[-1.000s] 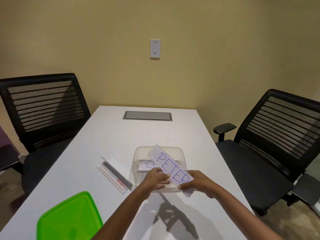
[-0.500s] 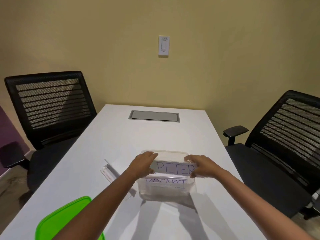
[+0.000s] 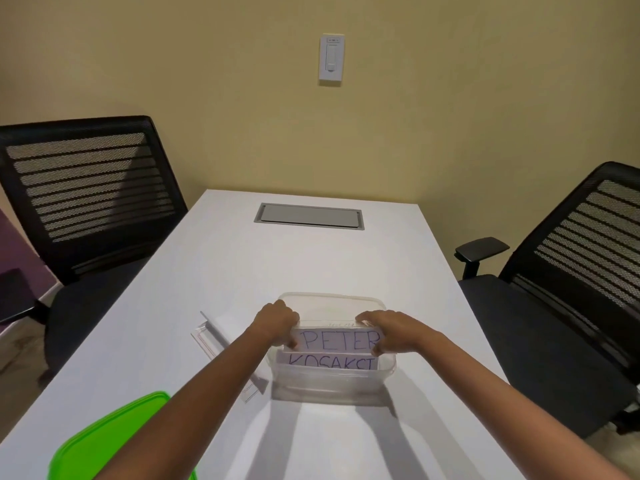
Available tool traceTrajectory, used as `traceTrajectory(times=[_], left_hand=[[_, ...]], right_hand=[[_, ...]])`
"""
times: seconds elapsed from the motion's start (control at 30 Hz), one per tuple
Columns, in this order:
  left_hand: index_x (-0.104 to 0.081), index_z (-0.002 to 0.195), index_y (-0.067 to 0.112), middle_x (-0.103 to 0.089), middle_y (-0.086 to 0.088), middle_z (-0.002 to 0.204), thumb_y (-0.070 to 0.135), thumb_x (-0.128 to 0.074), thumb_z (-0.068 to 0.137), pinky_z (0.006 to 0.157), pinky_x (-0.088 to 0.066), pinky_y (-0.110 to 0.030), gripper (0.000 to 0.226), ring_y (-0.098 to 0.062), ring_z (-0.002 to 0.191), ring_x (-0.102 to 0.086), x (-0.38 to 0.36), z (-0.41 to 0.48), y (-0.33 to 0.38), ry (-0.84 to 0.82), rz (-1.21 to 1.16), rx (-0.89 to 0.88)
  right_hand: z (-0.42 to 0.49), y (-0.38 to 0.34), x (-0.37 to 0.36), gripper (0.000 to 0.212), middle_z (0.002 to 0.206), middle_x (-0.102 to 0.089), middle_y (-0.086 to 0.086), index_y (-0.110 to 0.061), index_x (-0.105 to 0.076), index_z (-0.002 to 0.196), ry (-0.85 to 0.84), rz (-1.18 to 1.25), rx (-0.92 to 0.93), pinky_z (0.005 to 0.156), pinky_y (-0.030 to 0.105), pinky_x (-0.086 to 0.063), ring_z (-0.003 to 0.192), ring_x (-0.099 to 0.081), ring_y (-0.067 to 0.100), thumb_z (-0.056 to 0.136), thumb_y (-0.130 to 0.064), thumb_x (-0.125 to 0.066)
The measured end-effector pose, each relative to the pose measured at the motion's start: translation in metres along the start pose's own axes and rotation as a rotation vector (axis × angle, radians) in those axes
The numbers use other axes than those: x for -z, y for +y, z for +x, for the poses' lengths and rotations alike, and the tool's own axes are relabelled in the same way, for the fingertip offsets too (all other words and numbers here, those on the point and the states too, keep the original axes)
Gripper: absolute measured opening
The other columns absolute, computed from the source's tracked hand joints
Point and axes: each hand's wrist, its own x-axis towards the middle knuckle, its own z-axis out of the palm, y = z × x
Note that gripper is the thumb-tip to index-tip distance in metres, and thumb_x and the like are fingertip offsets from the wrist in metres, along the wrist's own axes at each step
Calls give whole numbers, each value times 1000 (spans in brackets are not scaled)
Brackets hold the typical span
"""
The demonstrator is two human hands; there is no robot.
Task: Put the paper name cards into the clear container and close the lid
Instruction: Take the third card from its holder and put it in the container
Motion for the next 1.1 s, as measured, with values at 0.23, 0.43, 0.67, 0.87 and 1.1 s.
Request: traceTrajectory(times=[0.23, 0.43, 0.67, 0.87, 1.1], left_hand=[[-64, 113, 3, -67, -10, 118, 30, -67, 83, 102, -32, -30, 41, -25, 128, -35, -28, 18, 7, -21, 279, -32], [-65, 110, -5, -58, -19, 126, -4, -51, 87, 108, -31, -32, 27, -31, 132, -35, -46, 30, 13, -59, 324, -50], [-64, 110, -9, -67, -17, 117, -12, -45, 87, 107, -30, -33, 30, -30, 134, -33, -55, 37, 13, -75, 336, -79], [-62, 110, -11, -66, -21, 118, -11, -44, 87, 108, -30, -35, 29, -31, 135, -32, -57, 38, 11, -59, 291, -54], [-64, 108, -8, -67, -20, 117, -9, -46, 87, 108, -31, -35, 28, -31, 136, -32, -63, 37, 10, -27, 252, -39]], right_hand=[[30, -5, -27, 62, 135, -51, 13, -13, -40, 134, -115, -175, -27, 96, 36, -43, 121, -52, 31, 80, -17, -69], [47, -7, -45, 58, 133, -52, 19, -4, -40, 132, -172, -277, -44, 94, 38, -47, 119, -55, 32, 80, -7, -65], [60, -8, -60, 55, 134, -50, 21, -3, -36, 136, -192, -249, -81, 98, 37, -45, 122, -52, 34, 84, -3, -56], [66, -6, -70, 47, 135, -50, 20, -4, -38, 134, -195, -187, -107, 101, 36, -43, 122, -51, 34, 90, -12, -52], [66, -4, -72, 37, 134, -48, 19, -4, -46, 129, -199, -178, -105, 103, 37, -43, 122, -51, 33, 92, -11, -48]])
